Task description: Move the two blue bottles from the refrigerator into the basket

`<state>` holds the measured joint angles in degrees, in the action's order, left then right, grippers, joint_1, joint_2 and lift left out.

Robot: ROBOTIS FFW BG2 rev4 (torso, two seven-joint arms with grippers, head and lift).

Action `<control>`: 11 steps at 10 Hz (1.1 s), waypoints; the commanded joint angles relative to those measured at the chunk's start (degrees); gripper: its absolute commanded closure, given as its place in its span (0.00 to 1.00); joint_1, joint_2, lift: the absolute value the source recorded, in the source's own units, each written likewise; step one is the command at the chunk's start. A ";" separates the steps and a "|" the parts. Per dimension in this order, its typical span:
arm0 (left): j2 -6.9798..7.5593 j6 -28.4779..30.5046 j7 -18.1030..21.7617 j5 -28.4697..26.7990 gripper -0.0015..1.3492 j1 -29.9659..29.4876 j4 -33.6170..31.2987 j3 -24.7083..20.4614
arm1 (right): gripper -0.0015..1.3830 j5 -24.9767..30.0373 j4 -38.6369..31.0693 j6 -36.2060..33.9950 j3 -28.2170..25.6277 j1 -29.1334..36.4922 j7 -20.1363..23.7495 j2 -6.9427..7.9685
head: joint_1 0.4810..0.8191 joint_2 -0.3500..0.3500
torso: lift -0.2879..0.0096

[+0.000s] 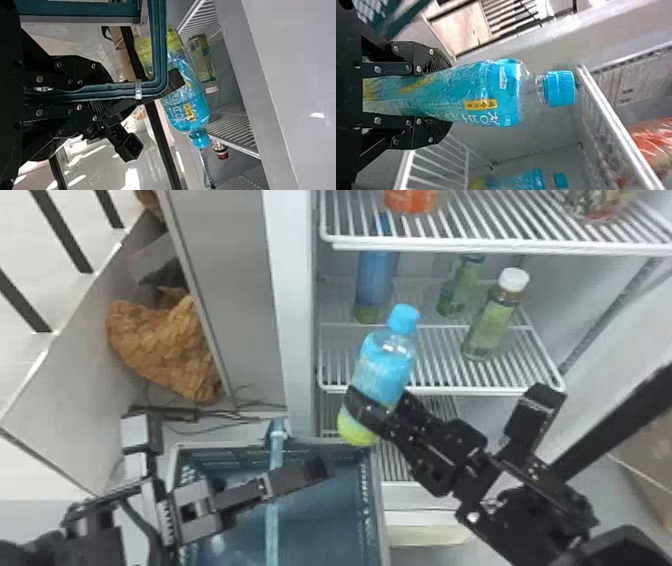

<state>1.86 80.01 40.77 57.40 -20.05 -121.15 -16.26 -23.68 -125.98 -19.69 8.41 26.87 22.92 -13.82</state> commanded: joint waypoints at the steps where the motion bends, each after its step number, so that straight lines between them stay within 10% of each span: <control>1: -0.11 0.00 0.01 0.18 0.89 0.51 0.29 0.26 | 0.87 -1.45 0.06 -2.52 0.96 0.13 1.25 -0.07 | 0.63 0.47 | 0.23; 8: -0.37 -0.56 0.01 0.98 0.89 0.93 0.43 0.38 | 0.87 -6.94 1.46 -13.63 2.33 1.25 7.40 -0.77 | 0.63 0.60 | 0.23; 9: -0.37 -0.56 0.01 1.10 0.89 0.93 0.43 0.38 | 0.75 -6.60 1.60 -15.18 2.22 1.11 8.11 -0.69 | 0.63 0.61 | 0.23; 11: -0.37 -0.70 0.01 1.32 0.89 0.93 0.43 0.26 | 0.17 -5.80 1.46 -17.43 1.76 1.11 8.46 -0.77 | 0.63 0.62 | 0.23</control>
<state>1.49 79.35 40.78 58.72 -19.12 -120.66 -15.92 -29.65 -124.48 -36.73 10.30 27.98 31.39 -14.57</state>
